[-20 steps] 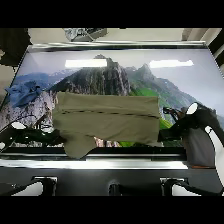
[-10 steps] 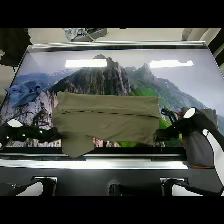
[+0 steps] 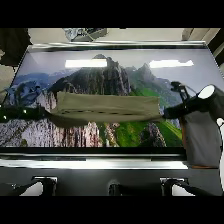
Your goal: Fold the shirts.
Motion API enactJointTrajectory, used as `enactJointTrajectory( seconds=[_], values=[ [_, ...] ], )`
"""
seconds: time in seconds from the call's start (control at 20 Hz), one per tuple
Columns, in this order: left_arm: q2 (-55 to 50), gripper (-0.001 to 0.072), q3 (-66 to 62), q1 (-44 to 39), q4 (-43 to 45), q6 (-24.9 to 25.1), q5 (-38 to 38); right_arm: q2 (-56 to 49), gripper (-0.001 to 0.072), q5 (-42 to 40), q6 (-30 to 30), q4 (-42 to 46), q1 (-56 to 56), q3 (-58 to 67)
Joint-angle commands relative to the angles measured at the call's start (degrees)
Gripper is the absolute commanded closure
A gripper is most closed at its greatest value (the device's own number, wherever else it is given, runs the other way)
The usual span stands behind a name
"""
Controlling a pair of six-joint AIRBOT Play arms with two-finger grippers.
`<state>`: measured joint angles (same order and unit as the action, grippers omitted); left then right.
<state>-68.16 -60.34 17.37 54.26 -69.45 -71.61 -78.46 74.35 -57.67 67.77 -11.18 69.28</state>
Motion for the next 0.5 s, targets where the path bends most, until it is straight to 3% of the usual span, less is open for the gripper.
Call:
enactJointTrajectory(
  seconds=[0.0, 0.25, 0.45],
  values=[
    [-8.50, 0.0679, -11.76, -1.92, 0.11, -1.25, 1.25, -5.66, 0.0678, -4.26, -0.83, -0.79, 0.09, 7.74],
    [-30.47, 0.0678, -32.81, -7.19, 0.20, -5.88, -0.50, -19.61, 0.0677, -7.91, -2.14, -2.71, 2.49, 16.44],
    [-41.11, 0.0677, -39.08, -6.56, 0.20, -12.76, -1.53, -24.72, 0.0675, -10.34, -4.98, -2.89, 3.04, 17.49]
  ],
)
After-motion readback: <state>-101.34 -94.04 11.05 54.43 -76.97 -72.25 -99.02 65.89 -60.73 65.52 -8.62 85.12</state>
